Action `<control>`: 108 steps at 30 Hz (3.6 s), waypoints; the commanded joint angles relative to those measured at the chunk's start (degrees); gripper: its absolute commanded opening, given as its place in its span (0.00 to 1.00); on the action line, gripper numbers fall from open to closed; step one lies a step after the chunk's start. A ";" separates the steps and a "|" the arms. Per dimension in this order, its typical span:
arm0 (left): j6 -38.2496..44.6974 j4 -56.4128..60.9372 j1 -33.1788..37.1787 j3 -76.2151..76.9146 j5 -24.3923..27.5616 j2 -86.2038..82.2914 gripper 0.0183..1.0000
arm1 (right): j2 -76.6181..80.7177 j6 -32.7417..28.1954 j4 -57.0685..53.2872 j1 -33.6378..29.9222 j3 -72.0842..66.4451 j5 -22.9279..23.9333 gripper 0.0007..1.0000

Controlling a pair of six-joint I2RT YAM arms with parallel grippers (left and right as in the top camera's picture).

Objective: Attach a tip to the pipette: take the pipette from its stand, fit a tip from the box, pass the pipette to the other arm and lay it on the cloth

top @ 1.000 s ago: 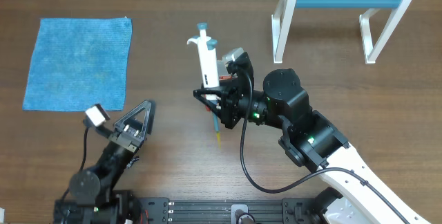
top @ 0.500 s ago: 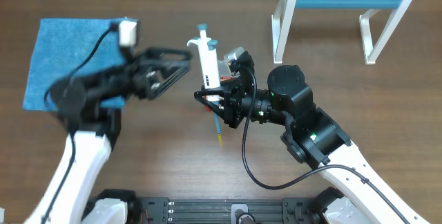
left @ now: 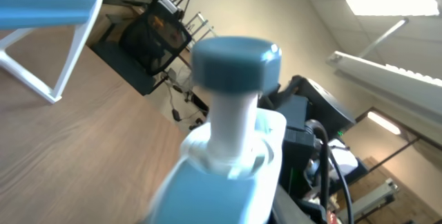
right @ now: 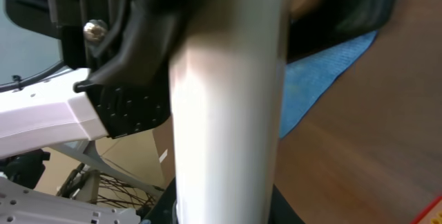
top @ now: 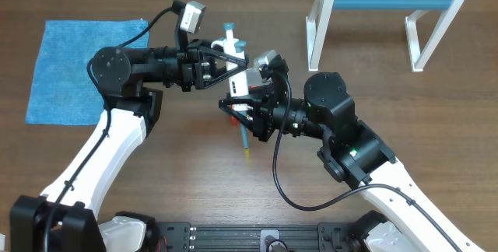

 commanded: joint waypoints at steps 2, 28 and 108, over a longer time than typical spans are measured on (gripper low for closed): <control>0.07 -0.20 -2.03 1.25 -5.27 0.00 0.01 | -0.42 -1.05 0.83 0.35 0.85 -2.01 0.08; 50.25 -103.49 25.53 1.97 -51.52 0.09 0.01 | -13.46 -11.91 -31.78 -35.34 0.98 -1.73 0.81; 91.12 -142.20 31.08 105.68 -82.60 65.85 0.88 | 0.11 16.15 -53.75 -22.01 1.51 35.85 0.81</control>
